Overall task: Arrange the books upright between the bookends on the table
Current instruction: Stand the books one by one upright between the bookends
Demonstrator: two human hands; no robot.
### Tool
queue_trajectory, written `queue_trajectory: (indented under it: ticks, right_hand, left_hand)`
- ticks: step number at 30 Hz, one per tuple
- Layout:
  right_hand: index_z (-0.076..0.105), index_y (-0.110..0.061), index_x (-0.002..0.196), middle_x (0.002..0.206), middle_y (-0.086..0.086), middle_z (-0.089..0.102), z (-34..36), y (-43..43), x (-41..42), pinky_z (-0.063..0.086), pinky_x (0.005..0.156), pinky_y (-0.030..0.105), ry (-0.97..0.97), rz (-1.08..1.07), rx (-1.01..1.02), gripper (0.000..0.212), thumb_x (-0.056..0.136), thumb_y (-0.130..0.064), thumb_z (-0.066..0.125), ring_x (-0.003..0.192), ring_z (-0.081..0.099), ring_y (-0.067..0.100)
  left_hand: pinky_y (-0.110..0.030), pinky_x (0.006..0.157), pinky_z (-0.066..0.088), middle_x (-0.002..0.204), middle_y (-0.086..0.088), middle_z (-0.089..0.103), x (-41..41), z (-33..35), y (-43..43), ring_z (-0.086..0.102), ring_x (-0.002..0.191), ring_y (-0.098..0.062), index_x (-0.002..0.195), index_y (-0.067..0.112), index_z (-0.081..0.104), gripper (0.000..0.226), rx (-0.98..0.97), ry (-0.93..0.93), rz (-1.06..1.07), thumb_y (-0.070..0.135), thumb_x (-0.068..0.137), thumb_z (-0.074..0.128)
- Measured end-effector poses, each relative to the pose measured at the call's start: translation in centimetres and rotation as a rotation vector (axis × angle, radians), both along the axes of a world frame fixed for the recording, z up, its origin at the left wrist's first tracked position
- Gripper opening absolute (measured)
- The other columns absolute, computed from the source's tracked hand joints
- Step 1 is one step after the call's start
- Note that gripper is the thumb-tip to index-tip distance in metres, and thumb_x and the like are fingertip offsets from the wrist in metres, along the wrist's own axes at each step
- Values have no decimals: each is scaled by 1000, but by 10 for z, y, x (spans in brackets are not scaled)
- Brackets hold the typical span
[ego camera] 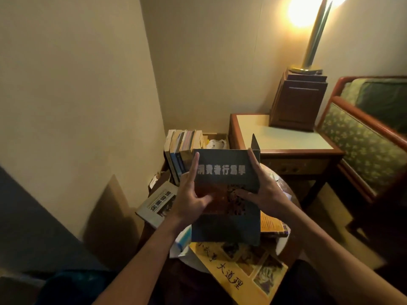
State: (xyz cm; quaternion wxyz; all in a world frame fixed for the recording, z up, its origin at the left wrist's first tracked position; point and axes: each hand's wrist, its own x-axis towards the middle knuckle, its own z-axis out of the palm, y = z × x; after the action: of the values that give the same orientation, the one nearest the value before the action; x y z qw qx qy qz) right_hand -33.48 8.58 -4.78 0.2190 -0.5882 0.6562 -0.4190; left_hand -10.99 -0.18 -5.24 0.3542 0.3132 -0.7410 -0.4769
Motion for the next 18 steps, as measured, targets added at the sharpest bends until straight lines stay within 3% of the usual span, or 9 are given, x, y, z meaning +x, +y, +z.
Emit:
queue_trajectory:
  ticks: [2,3,5,7,9,11,13,16,18]
  right_hand:
    - [-3,-45,156,133,2,41,5,2,-9,47,89,8,83,-26,-48,117,81,-11,81,122,44,15]
    - [-4,-44,157,131,4,42,7,2,-14,50,93,14,106,-33,-78,119,80,-11,81,122,46,19]
    - [-8,-44,156,132,12,46,8,-1,-25,53,98,46,153,-56,-119,123,78,-15,83,123,49,28]
    - [-11,-41,157,137,17,44,11,-2,-32,51,98,58,218,-68,-135,125,79,-16,83,129,47,30]
    - [-13,-36,157,147,17,38,17,-5,-37,49,102,57,257,-63,-160,124,79,-16,82,137,40,30]
    - [-12,-34,158,153,17,34,19,-8,-44,47,104,57,297,-52,-178,123,80,-15,82,141,36,31]
    - [-8,-32,159,155,17,31,17,-10,-50,47,102,60,334,-30,-170,120,81,-14,81,142,35,32]
    - [3,-22,159,152,14,31,10,-10,-57,57,92,52,335,18,-168,103,86,-38,73,137,42,29]
    - [11,-14,156,150,11,34,9,-9,-60,59,90,44,344,45,-181,94,88,-49,65,133,47,26]
  left_hand:
    - [-27,106,39,140,-1,35,-12,2,0,39,124,-5,157,46,-3,112,-148,-74,31,11,87,76]
    - [-25,107,35,142,-5,36,-18,3,1,36,123,-2,158,40,-5,112,-214,-102,43,14,87,77]
    - [-11,105,29,142,-9,36,-27,4,2,31,117,6,159,33,-7,113,-304,-128,68,17,86,78]
    - [3,97,27,143,-8,34,-34,5,3,30,117,9,159,33,-8,114,-347,-126,87,21,85,79]
    - [-4,100,31,146,-9,33,-39,5,5,33,123,1,156,42,-13,117,-364,-121,104,28,85,79]
    - [-23,103,38,149,-10,30,-41,1,5,37,127,-8,152,51,-16,115,-367,-115,104,36,87,77]
    - [-31,103,41,151,-8,28,-41,-5,8,38,131,-11,155,49,-12,108,-354,-116,99,46,88,73]
    - [-38,95,57,148,-1,33,-43,-14,11,44,132,-13,154,35,20,81,-323,-23,85,51,89,66]
    - [-30,85,60,142,0,39,-48,-8,12,48,126,-6,144,29,37,60,-322,32,95,49,93,62]
